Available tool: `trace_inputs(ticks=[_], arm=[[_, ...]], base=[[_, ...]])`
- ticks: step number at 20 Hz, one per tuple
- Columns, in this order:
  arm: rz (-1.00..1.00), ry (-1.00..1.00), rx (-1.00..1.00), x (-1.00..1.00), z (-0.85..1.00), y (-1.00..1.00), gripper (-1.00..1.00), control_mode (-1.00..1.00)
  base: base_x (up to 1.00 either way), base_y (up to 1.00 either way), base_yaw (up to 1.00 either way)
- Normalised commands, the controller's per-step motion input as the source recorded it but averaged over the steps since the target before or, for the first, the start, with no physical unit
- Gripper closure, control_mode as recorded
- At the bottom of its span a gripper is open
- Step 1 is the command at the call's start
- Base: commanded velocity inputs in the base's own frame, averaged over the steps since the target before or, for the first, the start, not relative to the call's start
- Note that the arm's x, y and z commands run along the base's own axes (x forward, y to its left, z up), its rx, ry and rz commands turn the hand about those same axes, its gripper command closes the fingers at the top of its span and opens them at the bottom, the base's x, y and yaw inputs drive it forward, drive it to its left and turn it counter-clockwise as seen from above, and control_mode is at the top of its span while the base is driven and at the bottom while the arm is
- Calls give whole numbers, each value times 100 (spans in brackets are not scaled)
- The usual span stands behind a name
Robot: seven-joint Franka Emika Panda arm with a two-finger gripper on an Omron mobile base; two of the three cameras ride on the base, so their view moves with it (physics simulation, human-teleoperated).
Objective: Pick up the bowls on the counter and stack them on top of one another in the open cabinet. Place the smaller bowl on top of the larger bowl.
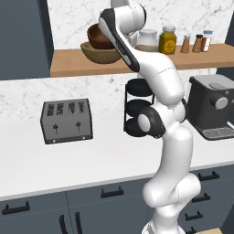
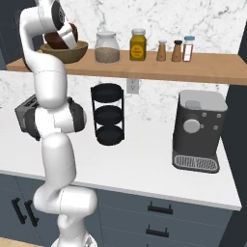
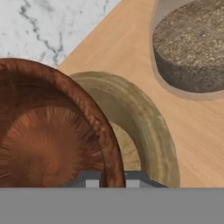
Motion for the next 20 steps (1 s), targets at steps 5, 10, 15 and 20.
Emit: trace_inputs(ticks=[5, 10, 15, 20], arm=[[0, 2, 0, 0, 0, 1, -100, -100], [0, 0, 0, 0, 0, 0, -100, -100], [0, 0, 0, 0, 22, 2, -100, -100], [0, -1, 0, -63, 38, -14, -100, -100]], base=[[0, 0, 0], [0, 0, 0], [0, 0, 0], [0, 0, 0]])
